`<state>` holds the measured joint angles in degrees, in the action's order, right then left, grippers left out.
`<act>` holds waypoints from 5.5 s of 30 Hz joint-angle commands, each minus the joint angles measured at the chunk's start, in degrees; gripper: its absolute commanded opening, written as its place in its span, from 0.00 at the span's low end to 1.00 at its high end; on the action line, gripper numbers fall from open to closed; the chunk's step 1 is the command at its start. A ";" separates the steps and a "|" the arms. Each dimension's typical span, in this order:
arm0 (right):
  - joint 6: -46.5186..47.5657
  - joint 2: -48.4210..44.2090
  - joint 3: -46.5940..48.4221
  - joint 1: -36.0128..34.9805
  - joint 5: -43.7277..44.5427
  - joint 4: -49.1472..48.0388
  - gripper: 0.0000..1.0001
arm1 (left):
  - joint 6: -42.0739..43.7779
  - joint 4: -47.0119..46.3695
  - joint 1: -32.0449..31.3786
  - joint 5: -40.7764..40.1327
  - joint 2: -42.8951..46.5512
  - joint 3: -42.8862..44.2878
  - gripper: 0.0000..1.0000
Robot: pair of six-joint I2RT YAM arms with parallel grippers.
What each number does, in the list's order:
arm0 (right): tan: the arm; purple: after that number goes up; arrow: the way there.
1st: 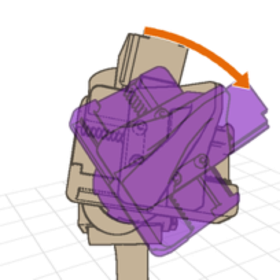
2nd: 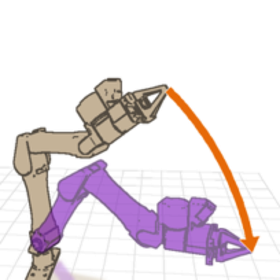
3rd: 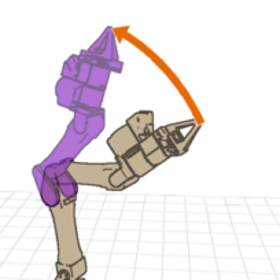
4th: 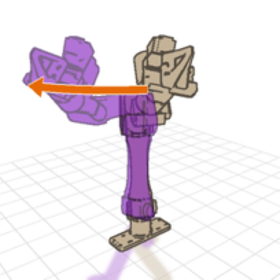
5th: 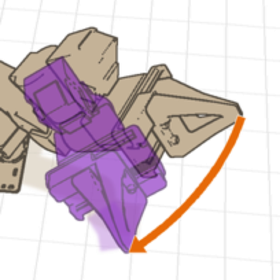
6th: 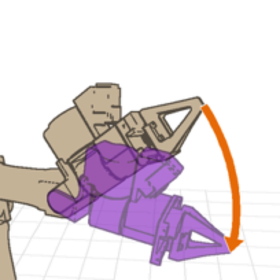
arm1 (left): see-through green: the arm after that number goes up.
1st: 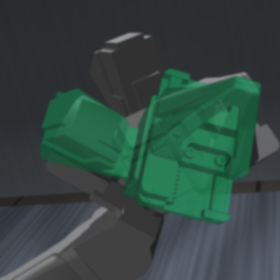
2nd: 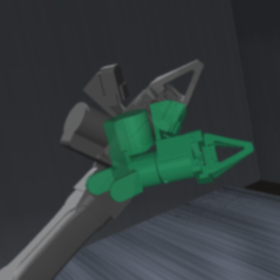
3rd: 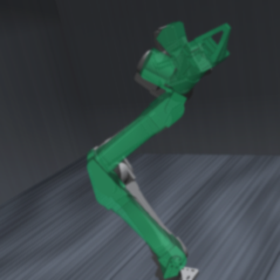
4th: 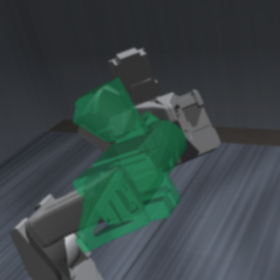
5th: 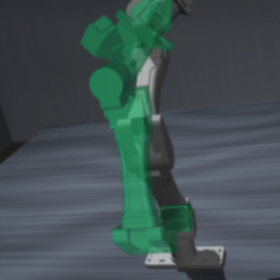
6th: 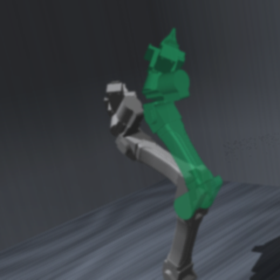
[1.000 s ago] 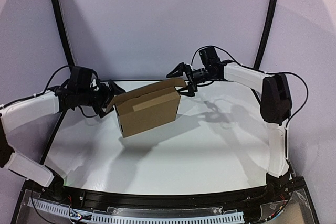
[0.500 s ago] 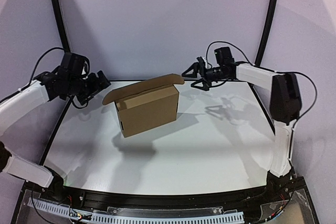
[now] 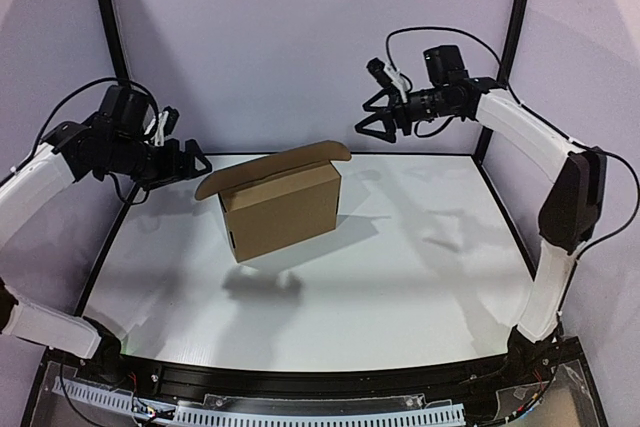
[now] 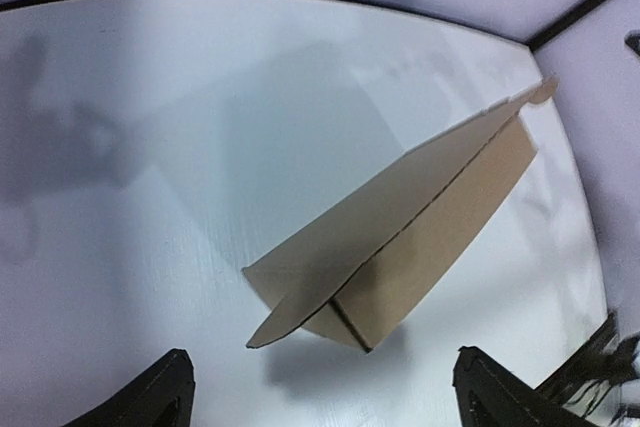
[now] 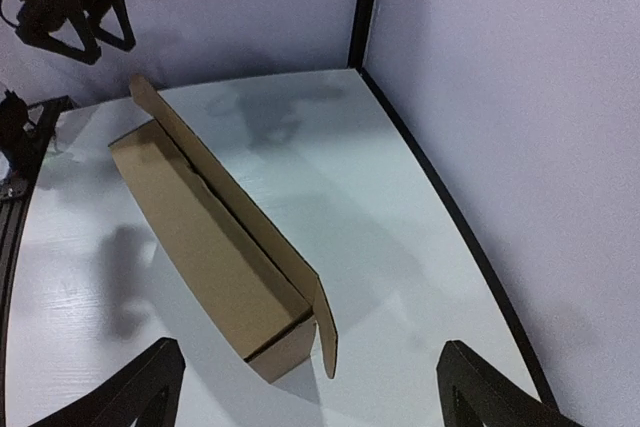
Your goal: Fold the paper box
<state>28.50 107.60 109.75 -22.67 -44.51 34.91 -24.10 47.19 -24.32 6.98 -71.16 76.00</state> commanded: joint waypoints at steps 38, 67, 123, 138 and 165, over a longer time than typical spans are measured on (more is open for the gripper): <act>0.47 15.81 17.54 -8.82 19.34 14.66 0.11 | 8.35 13.13 -3.89 -7.15 -16.19 15.67 0.12; -44.26 12.54 10.46 -20.13 37.10 1.96 0.00 | -18.29 5.48 -5.21 -9.23 -22.03 17.82 0.01; -39.88 1.37 -23.69 -20.66 28.45 -21.51 0.00 | -19.04 -10.47 -9.78 -6.35 -16.67 -4.46 0.01; -39.08 -0.66 -39.92 -21.98 29.42 -37.79 0.00 | -22.55 -23.81 -13.96 -9.11 -12.29 -21.52 0.01; -38.35 -5.23 -42.44 -22.25 32.38 -31.04 0.00 | -22.69 -4.59 -17.78 -15.68 -1.10 -20.04 0.01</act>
<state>-8.16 99.63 68.80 -40.99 -6.17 -12.46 -47.07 22.95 -40.17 -17.90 -70.35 56.76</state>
